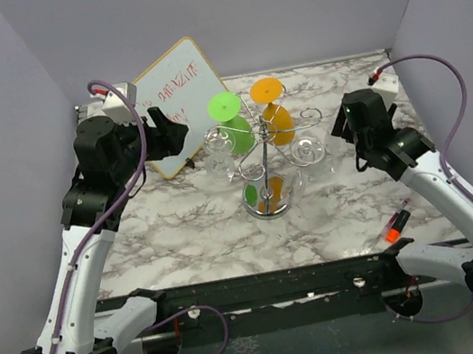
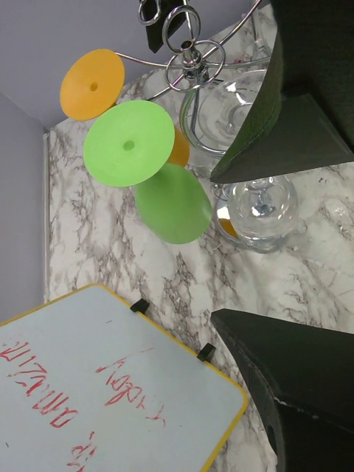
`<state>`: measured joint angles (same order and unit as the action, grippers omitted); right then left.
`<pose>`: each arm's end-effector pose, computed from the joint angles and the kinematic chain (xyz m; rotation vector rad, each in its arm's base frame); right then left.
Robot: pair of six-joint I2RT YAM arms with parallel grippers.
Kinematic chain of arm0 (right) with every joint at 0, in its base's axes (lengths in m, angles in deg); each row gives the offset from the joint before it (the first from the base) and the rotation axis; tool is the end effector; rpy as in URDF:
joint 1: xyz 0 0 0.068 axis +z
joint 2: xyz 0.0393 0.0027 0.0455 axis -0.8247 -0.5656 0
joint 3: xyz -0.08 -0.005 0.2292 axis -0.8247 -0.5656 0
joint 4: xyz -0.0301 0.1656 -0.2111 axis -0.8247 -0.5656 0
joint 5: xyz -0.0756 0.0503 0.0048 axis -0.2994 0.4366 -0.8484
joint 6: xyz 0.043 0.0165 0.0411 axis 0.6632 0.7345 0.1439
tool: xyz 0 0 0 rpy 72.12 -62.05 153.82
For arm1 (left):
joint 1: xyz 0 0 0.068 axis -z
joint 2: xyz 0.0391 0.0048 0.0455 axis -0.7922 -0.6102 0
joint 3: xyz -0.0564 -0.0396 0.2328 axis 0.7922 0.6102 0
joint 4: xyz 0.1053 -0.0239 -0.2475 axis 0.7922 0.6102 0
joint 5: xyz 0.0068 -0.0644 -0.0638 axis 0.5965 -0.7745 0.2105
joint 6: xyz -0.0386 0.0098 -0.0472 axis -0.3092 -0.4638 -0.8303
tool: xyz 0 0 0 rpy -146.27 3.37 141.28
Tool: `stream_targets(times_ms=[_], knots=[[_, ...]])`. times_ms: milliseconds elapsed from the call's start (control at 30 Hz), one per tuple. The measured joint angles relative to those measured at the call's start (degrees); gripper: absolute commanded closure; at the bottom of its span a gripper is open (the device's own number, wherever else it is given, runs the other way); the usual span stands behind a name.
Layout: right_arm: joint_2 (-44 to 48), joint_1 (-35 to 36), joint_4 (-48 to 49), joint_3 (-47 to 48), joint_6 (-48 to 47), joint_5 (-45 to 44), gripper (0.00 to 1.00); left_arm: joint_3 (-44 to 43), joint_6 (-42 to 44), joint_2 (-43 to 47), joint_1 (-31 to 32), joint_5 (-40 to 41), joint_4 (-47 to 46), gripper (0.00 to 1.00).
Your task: Place the wine glass upside down on the wine glass rack
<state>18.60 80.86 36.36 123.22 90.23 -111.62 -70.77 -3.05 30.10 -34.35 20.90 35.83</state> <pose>0.2393 0.0819 0.3269 0.4846 1.9704 -0.0765 0.2300 -0.0843 0.4152 0.1221 1.8315 -0.6328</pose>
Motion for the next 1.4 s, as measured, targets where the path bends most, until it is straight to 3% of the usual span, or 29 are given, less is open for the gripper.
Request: stream_targets(times_ms=[67, 267, 733, 1167, 1400], knots=[[-1.53, -1.53, 0.15, 0.00, -0.39, 0.28, 0.31, -0.07, 0.20, 0.07, 0.22, 0.09, 0.31, 0.27], [-5.18, -4.39, 0.74, -0.04, -1.40, 1.75, 0.50, -0.11, 0.61, 0.35, 0.63, 0.22, 0.57, 0.26], [-8.24, -9.62, 7.04, -6.21, -4.63, 7.82, 0.58, -4.83, 0.76, 0.87, 1.22, -1.51, 2.10, 0.22], [-11.10, -10.16, 10.40, -6.27, -7.43, 10.49, 0.99, -7.19, 0.33, 2.38, 1.25, -5.14, 2.58, 0.18], [-9.42, -10.29, 8.33, -6.27, -8.44, 8.59, 0.99, -9.29, 0.00, 1.57, 1.60, -8.13, 2.38, 0.18]])
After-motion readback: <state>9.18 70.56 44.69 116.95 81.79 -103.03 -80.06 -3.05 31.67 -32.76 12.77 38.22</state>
